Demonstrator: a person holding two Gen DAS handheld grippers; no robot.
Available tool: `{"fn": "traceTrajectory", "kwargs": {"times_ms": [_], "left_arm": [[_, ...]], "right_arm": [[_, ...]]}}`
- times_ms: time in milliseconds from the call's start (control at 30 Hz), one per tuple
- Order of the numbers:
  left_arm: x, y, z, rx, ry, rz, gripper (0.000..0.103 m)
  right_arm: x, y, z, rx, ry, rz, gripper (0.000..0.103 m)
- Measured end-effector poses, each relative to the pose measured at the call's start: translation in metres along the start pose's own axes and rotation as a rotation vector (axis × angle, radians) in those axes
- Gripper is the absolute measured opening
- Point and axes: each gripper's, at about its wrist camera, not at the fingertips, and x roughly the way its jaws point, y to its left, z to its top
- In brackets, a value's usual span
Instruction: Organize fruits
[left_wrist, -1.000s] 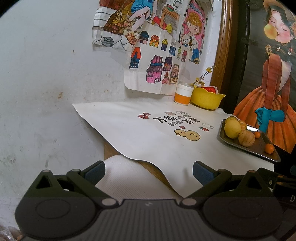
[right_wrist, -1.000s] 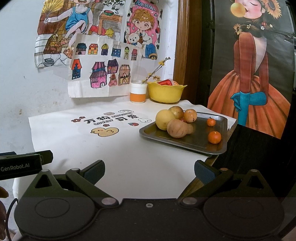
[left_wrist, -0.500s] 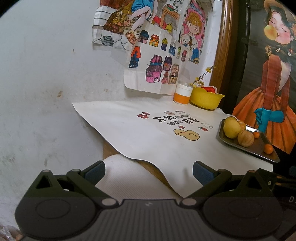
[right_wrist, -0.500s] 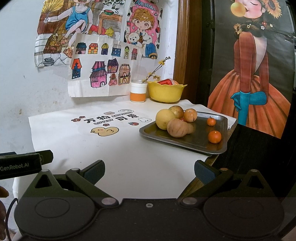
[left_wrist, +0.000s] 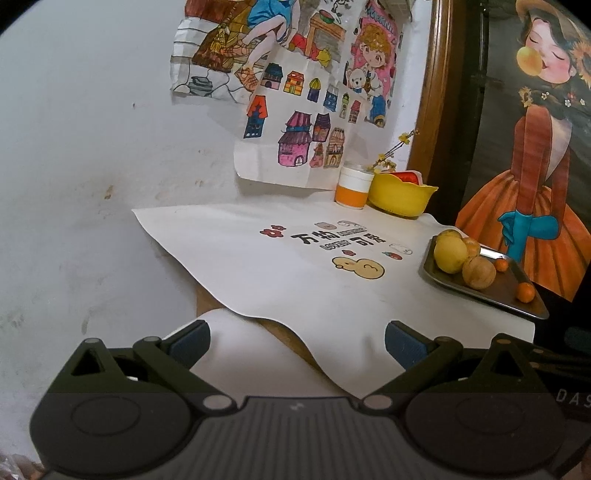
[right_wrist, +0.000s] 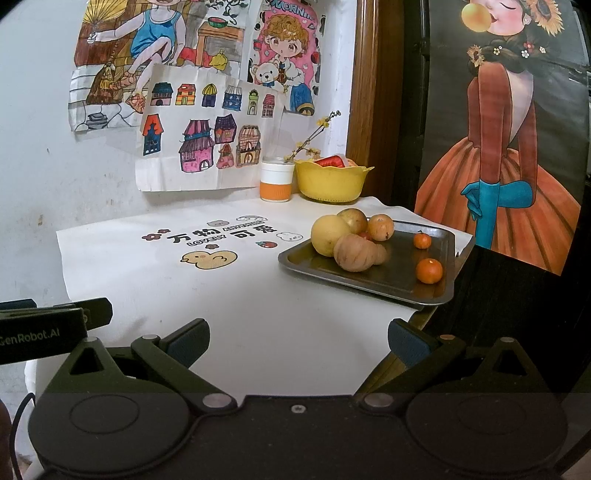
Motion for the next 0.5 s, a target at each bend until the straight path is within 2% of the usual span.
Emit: {"fn": "traceTrajectory", "kwargs": {"times_ms": [500], "left_arm": [[0.0003,0.0025,0.0026,-0.001,0.001,0.007,0.103]], "right_arm": [[-0.0004,0.0001,0.0003,0.0,0.001,0.0,0.102]]}}
